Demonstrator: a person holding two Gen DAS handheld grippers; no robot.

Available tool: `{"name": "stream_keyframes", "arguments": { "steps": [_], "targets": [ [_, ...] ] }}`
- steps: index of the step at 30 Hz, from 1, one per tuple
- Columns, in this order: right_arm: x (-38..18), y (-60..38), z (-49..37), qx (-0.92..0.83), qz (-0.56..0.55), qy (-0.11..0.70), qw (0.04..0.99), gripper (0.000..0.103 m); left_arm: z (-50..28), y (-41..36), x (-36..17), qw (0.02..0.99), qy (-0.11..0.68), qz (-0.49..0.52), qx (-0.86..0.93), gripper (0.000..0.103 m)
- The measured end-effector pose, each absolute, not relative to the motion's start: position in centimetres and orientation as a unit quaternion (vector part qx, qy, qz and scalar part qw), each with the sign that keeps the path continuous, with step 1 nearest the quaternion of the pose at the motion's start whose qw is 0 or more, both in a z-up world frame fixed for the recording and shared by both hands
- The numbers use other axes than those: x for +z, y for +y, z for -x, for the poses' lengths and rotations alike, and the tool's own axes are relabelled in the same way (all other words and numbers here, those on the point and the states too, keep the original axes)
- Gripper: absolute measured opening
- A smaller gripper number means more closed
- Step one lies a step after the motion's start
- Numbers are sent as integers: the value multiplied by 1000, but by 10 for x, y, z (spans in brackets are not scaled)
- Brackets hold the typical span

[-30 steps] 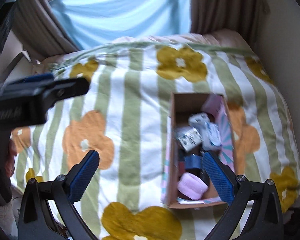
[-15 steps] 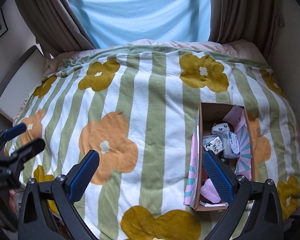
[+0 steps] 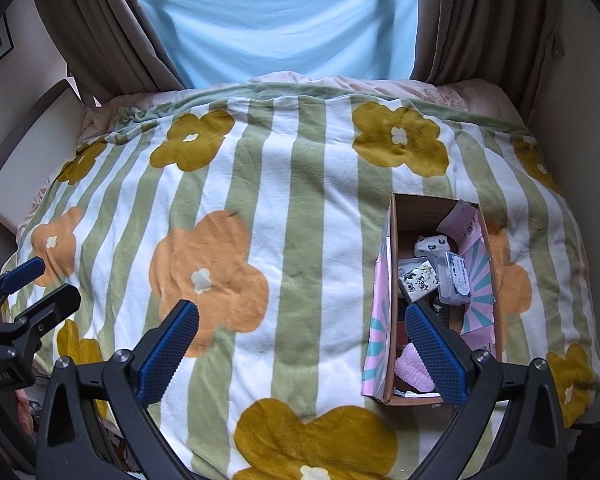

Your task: Organize objects

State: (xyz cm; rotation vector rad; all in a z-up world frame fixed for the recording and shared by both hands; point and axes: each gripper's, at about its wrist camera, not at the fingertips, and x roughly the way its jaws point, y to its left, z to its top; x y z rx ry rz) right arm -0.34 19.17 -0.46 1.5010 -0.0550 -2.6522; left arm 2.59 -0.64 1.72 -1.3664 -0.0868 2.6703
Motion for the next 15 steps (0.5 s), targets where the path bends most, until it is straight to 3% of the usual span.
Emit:
{"name": "stream_keyframes", "arguments": {
  "steps": [15],
  "targets": [
    [-3, 193, 2, -870, -491, -17, 38, 103, -21, -7, 16, 69, -37, 457, 886, 103]
  ]
}}
